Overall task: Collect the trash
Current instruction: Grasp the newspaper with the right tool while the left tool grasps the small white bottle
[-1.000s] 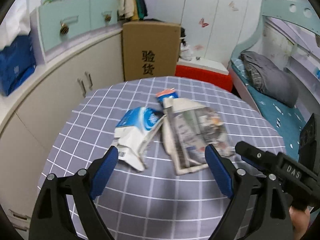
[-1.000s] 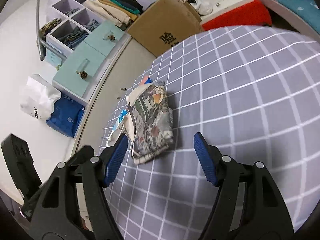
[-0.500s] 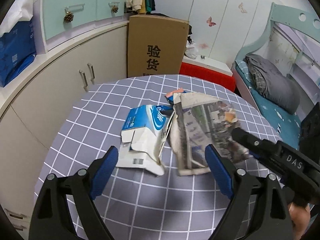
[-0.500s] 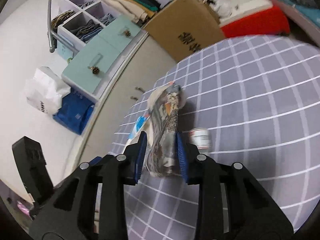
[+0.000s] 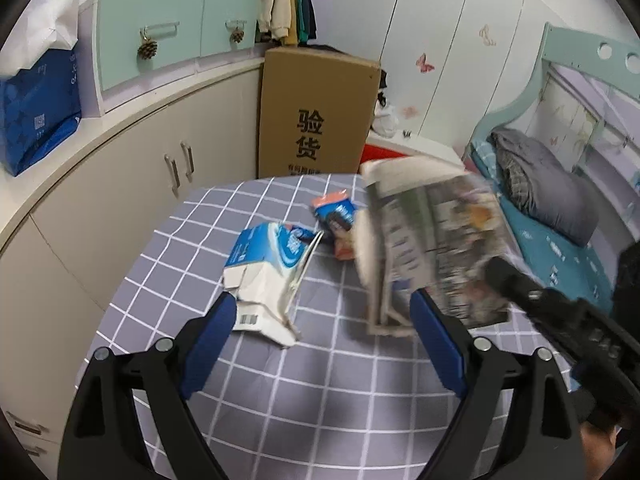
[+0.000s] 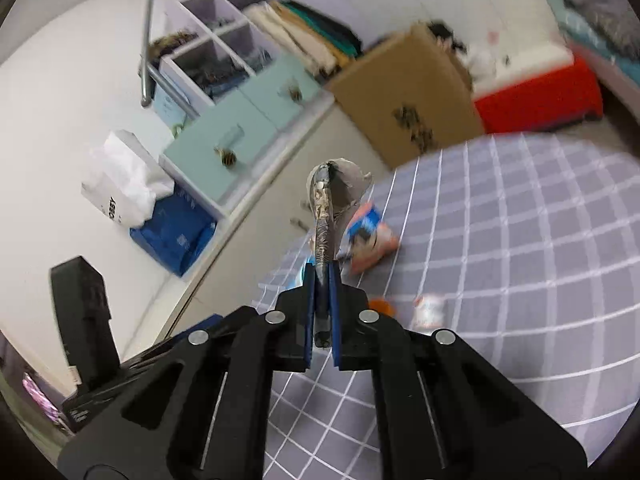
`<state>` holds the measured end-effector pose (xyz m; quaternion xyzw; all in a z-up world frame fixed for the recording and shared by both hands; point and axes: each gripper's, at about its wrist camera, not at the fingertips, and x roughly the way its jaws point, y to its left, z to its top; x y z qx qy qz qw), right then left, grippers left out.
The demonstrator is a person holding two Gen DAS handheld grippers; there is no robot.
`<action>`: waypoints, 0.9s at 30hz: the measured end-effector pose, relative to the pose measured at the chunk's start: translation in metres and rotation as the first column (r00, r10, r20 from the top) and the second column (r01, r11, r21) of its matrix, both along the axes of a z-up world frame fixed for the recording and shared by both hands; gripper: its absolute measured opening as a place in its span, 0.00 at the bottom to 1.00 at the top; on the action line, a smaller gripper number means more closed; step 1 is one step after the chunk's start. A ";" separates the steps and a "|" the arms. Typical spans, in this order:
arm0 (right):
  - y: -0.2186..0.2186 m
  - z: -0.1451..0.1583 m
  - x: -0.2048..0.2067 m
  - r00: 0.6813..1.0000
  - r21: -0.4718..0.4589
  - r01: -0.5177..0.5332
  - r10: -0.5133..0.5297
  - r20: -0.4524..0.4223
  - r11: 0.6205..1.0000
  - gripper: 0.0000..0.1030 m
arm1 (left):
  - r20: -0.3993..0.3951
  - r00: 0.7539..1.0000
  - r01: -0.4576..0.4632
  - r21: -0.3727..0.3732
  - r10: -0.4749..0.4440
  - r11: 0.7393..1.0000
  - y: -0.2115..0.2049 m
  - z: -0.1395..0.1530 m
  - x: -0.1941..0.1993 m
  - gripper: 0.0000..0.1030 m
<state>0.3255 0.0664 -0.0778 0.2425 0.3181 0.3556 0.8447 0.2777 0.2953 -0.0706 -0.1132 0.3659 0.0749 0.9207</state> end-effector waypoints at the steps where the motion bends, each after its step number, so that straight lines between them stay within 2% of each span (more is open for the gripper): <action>1: -0.008 0.007 -0.005 0.999 -0.022 0.028 -0.028 0.035 0.999 0.07 | 0.002 1.000 0.003 -0.005 -0.003 1.000 -0.002 0.001 0.001 0.84; 5: -0.043 0.022 -0.016 0.987 -0.069 0.127 -0.119 0.106 0.989 0.07 | -0.015 0.999 0.052 -0.011 -0.053 0.999 -0.024 0.000 0.013 0.84; 7: -0.059 0.026 -0.021 0.975 -0.122 0.187 -0.168 0.148 0.975 0.07 | -0.029 0.996 0.085 -0.014 -0.086 0.996 -0.040 -0.005 0.021 0.84; 11: -0.086 0.019 -0.024 0.962 -0.163 0.244 -0.217 0.168 0.956 0.07 | -0.074 0.985 0.154 -0.005 -0.154 0.988 -0.077 -0.022 0.041 0.84; 14: -0.100 0.010 -0.026 0.957 -0.187 0.263 -0.231 0.177 0.946 0.07 | -0.104 0.980 0.172 0.007 -0.171 0.985 -0.095 -0.033 0.051 0.83; 17: -0.107 0.005 -0.025 0.954 -0.198 0.273 -0.238 0.182 0.941 0.07 | -0.151 0.971 0.190 0.029 -0.184 0.981 -0.108 -0.045 0.062 0.67; 20: -0.113 -0.002 -0.022 0.957 -0.188 0.267 -0.237 0.168 0.945 0.07 | -0.195 0.964 0.193 0.058 -0.178 0.980 -0.116 -0.057 0.071 0.62; 23: -0.117 -0.007 -0.018 0.961 -0.176 0.256 -0.231 0.153 0.950 0.07 | -0.223 0.961 0.189 0.085 -0.166 0.978 -0.120 -0.066 0.077 0.51; 24: -0.119 -0.008 -0.018 0.962 -0.173 0.253 -0.229 0.150 0.952 0.07 | -0.232 0.958 0.191 0.085 -0.167 0.978 -0.121 -0.069 0.079 0.33; 25: -0.120 -0.009 -0.018 0.963 -0.168 0.249 -0.226 0.146 0.954 0.07 | -0.242 0.956 0.194 0.083 -0.169 0.977 -0.121 -0.072 0.081 0.23; 27: -0.122 -0.010 -0.018 0.964 -0.162 0.247 -0.225 0.142 0.955 0.07 | -0.236 0.958 0.192 0.094 -0.166 0.977 -0.122 -0.073 0.080 0.23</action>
